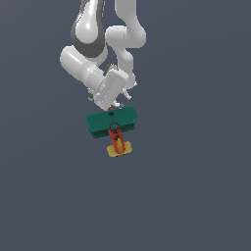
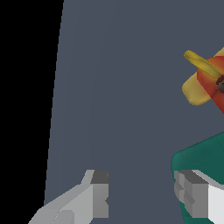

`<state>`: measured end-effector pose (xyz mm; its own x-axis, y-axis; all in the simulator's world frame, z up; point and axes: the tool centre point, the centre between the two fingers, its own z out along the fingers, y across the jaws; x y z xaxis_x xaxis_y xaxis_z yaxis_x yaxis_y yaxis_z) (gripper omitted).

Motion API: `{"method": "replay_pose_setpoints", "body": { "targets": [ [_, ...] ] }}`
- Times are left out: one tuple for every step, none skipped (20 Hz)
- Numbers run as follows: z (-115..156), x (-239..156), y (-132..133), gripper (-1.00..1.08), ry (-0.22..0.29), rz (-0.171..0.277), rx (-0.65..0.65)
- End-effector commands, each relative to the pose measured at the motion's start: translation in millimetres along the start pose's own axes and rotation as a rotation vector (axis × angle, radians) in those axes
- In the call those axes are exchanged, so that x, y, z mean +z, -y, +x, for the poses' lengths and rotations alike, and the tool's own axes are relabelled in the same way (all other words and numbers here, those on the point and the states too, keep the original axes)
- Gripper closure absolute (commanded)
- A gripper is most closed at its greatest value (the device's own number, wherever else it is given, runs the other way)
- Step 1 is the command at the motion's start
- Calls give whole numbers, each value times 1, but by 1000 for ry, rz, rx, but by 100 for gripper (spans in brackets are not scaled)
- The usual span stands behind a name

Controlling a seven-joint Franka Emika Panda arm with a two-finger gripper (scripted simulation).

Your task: Pick up the object and move it to a goal position.

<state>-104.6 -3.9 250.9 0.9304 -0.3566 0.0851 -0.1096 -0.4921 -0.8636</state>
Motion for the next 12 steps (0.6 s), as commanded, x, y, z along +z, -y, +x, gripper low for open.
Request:
{"method": "replay_pose_setpoints", "body": {
  "targets": [
    [6, -8, 6, -20, -35, 10, -25],
    [9, -11, 8, -20, -51, 15, -36],
    [11, -15, 11, -20, -67, 19, -47],
    [14, -19, 13, -20, -83, 24, -58],
    [17, -23, 16, -20, -100, 29, -69],
    [19, -27, 19, -20, -117, 34, -81],
    [22, -31, 21, -20, -133, 40, -91],
    [24, -35, 24, -20, -150, 45, -102],
    [26, -39, 26, -20, -167, 50, -113],
    [29, -43, 29, -20, -184, 55, -123],
    [31, -47, 31, -20, -200, 61, -133],
    [33, -51, 33, -20, -217, 66, -143]
  ]
}}
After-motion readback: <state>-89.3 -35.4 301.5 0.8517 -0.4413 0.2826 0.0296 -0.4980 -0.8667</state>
